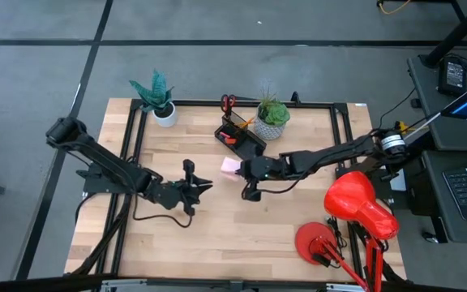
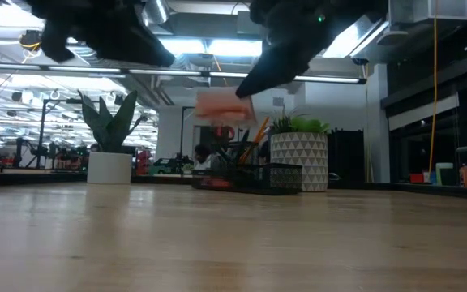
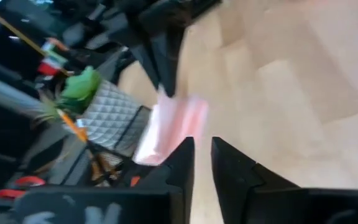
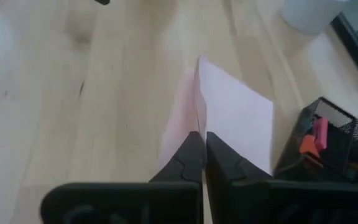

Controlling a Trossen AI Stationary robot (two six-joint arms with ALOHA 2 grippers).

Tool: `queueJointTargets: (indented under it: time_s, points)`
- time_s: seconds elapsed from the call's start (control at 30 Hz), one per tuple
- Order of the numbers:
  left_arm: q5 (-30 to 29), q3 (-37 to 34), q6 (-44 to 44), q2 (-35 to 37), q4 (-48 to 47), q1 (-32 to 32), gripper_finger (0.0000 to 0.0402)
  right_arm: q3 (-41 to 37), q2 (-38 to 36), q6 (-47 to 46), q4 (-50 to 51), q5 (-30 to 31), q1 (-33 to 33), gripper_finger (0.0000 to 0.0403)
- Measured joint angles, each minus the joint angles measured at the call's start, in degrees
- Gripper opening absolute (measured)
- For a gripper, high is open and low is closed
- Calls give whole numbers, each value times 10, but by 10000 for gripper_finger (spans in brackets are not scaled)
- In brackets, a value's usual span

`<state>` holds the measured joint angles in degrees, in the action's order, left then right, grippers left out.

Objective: Pick and place office supplies into organizer
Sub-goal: Put the pink sticky notes into the black desk organizer

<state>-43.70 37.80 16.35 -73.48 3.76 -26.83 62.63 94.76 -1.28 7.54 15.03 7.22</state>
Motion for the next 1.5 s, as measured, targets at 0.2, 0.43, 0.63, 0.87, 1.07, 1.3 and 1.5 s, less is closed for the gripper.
queueJointTargets:
  time_s: [0.2,0.43,0.63,0.87,1.07,1.3,1.5]
  points:
    - [46,0,-10,57,-58,7,5,0,-18,0,36,29,-2,0]
    - [89,-82,-5,137,-4,30,1,1,-29,1,48,35,-16,0]
    - [175,-162,13,231,72,71,1,0,-33,-7,75,53,-51,0]
    - [259,-202,8,318,67,137,1,0,-33,-15,89,55,-87,0]
    - [288,-216,8,345,63,182,2,-12,-33,-31,112,54,-109,0]
    - [318,-216,7,344,63,207,3,-41,-33,-43,102,53,-131,0]
    - [319,-216,7,344,63,207,1,-79,-33,-27,29,25,-148,0]
